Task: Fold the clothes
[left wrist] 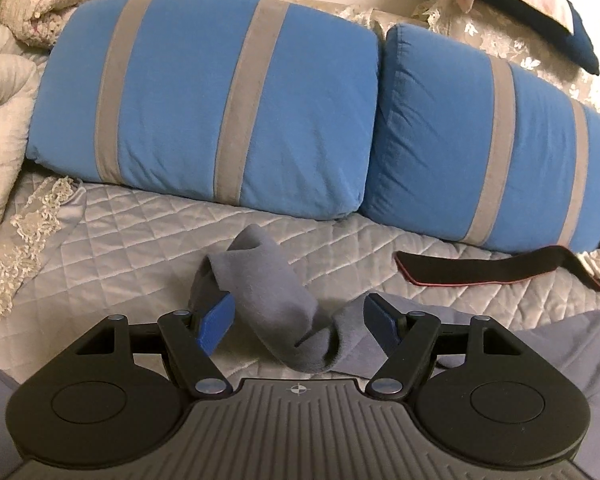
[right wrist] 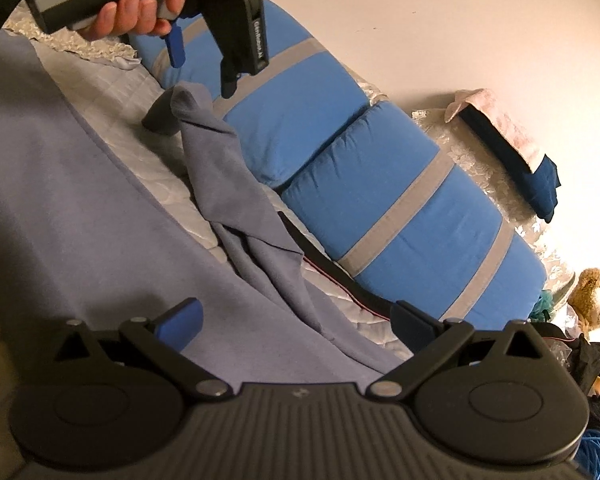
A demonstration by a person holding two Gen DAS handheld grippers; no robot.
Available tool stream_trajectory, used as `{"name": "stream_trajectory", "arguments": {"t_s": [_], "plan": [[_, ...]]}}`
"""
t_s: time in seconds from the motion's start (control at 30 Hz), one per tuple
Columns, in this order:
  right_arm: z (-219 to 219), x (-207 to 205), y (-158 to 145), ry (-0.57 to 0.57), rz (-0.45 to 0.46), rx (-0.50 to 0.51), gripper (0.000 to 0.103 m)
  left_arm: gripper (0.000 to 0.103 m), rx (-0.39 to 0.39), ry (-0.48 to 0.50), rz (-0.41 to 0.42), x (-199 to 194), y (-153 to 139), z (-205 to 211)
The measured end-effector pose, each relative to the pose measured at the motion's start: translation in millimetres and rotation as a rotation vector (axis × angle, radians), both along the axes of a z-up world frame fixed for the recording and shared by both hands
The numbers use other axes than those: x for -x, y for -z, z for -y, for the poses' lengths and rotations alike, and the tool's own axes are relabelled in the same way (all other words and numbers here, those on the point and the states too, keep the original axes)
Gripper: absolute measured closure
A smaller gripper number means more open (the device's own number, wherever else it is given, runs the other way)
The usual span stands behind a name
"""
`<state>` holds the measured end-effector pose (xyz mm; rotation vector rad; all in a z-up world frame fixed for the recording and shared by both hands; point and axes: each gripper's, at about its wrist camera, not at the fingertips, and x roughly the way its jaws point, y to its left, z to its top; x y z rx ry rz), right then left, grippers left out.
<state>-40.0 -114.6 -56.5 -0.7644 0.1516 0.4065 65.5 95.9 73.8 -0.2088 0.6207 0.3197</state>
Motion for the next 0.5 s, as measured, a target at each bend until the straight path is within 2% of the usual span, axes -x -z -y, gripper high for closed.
{"name": "stream_trajectory", "arguments": {"t_s": [0.5], "plan": [[4, -4, -13, 0.018, -0.03, -0.084, 0.0, 0.033, 0.093, -0.072, -0.004, 5, -2, -29]]}}
